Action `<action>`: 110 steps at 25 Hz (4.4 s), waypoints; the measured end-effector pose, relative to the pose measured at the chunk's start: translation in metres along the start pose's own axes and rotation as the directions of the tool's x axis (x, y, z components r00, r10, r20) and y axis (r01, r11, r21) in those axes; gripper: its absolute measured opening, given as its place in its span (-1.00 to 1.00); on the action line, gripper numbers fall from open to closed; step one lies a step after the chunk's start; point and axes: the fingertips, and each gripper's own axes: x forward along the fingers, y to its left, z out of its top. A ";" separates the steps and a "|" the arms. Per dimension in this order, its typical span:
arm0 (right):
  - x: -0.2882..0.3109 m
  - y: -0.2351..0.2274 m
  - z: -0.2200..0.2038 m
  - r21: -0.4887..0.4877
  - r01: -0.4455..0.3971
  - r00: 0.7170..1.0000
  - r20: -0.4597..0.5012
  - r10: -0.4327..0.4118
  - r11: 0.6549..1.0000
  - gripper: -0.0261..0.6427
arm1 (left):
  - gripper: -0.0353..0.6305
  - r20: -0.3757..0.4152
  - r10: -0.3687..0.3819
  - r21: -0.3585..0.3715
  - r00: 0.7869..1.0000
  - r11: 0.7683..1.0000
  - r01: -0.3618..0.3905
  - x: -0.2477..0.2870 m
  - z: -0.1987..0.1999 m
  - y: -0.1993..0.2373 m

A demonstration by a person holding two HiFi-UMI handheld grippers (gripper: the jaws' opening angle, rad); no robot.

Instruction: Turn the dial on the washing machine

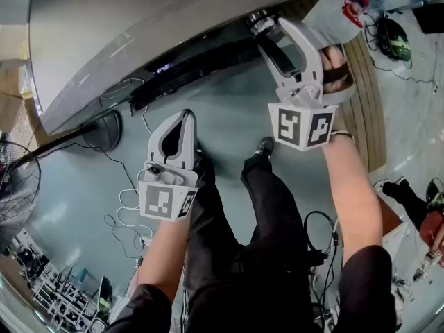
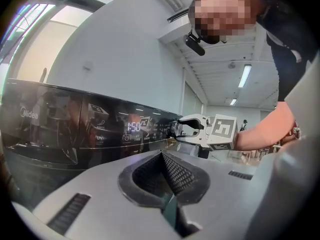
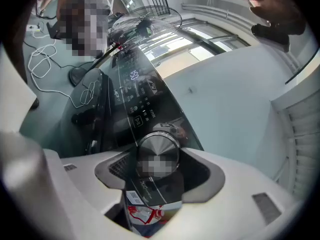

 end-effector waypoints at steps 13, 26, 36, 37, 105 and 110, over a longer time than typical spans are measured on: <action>-0.002 0.005 0.001 -0.123 -0.045 0.996 0.070 0.054 0.991 -0.07 | -0.85 0.011 0.014 0.020 1.000 1.000 -0.014 0.003 0.002 -0.014; -0.005 0.006 0.002 -0.205 -0.062 0.989 0.120 0.088 0.977 -0.08 | -0.85 0.017 0.004 0.036 1.000 0.999 -0.004 0.011 0.005 -0.025; -0.008 0.009 0.001 -0.313 -0.078 0.978 0.159 0.133 0.947 -0.08 | -0.85 0.028 0.015 0.033 0.999 0.999 -0.016 0.016 0.007 -0.032; -0.008 0.010 0.001 -0.325 -0.079 0.977 0.163 0.138 0.942 -0.08 | -0.85 0.031 0.018 0.034 0.999 0.999 -0.019 0.017 0.008 -0.032; -0.116 -0.095 0.060 0.204 -0.110 0.939 0.342 0.034 0.973 -0.65 | -0.85 -0.005 0.007 0.237 1.000 0.971 -0.006 -0.008 0.069 -0.093; -0.153 -0.159 0.087 0.421 -0.084 0.922 0.376 -0.090 0.903 -0.79 | -0.85 0.028 0.044 0.226 0.999 0.973 -0.049 -0.036 0.118 -0.102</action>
